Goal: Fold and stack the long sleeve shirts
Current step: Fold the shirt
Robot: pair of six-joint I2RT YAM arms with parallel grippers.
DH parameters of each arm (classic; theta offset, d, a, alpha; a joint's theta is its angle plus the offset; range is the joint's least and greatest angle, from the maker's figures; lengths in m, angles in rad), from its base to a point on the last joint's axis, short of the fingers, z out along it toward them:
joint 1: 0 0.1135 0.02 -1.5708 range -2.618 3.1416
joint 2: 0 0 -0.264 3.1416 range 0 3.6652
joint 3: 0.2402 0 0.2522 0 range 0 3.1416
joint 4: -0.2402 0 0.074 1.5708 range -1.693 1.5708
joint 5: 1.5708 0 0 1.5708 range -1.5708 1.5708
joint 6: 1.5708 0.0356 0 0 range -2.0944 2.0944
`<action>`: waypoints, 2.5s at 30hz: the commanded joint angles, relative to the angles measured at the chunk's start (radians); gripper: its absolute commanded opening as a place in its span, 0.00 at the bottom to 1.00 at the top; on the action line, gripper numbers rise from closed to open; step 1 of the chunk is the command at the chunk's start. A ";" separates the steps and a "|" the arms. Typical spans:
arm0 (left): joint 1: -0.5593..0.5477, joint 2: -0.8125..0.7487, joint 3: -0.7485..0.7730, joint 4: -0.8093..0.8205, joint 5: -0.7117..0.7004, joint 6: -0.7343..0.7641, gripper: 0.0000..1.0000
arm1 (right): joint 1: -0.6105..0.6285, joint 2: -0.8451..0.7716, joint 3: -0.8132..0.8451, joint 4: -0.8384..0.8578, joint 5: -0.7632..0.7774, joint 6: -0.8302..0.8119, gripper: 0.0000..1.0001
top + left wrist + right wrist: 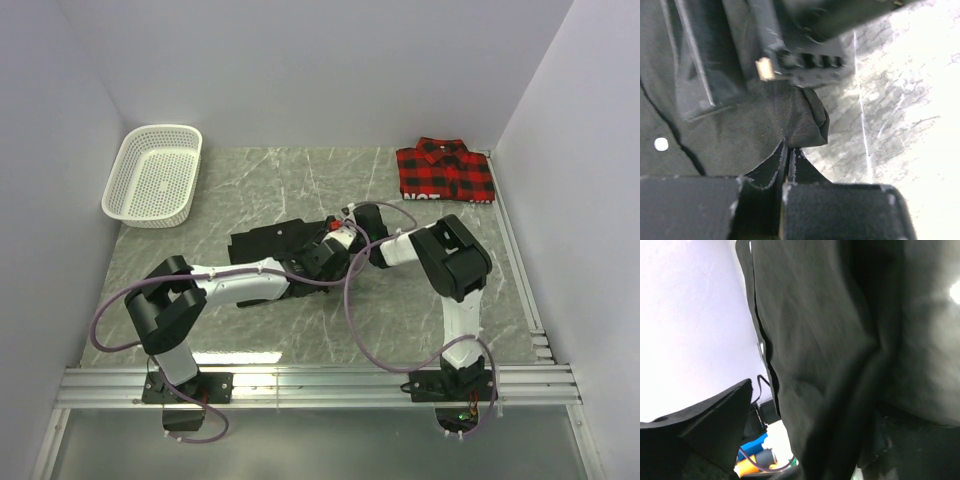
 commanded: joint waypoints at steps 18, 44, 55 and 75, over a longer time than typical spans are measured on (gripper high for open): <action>0.040 -0.314 -0.024 -0.047 -0.048 -0.201 0.65 | -0.020 0.028 0.173 -0.348 -0.028 -0.409 0.00; 0.689 -0.615 -0.093 -0.234 0.024 -0.132 0.99 | -0.217 -0.171 1.021 -1.525 1.332 -1.177 0.00; 0.726 -0.636 -0.105 -0.240 -0.008 -0.148 0.99 | 0.059 -0.084 0.918 -1.418 1.895 -1.305 0.00; 0.806 -0.675 -0.113 -0.234 -0.008 -0.173 0.99 | 0.554 0.438 0.947 -1.576 1.868 -1.075 0.21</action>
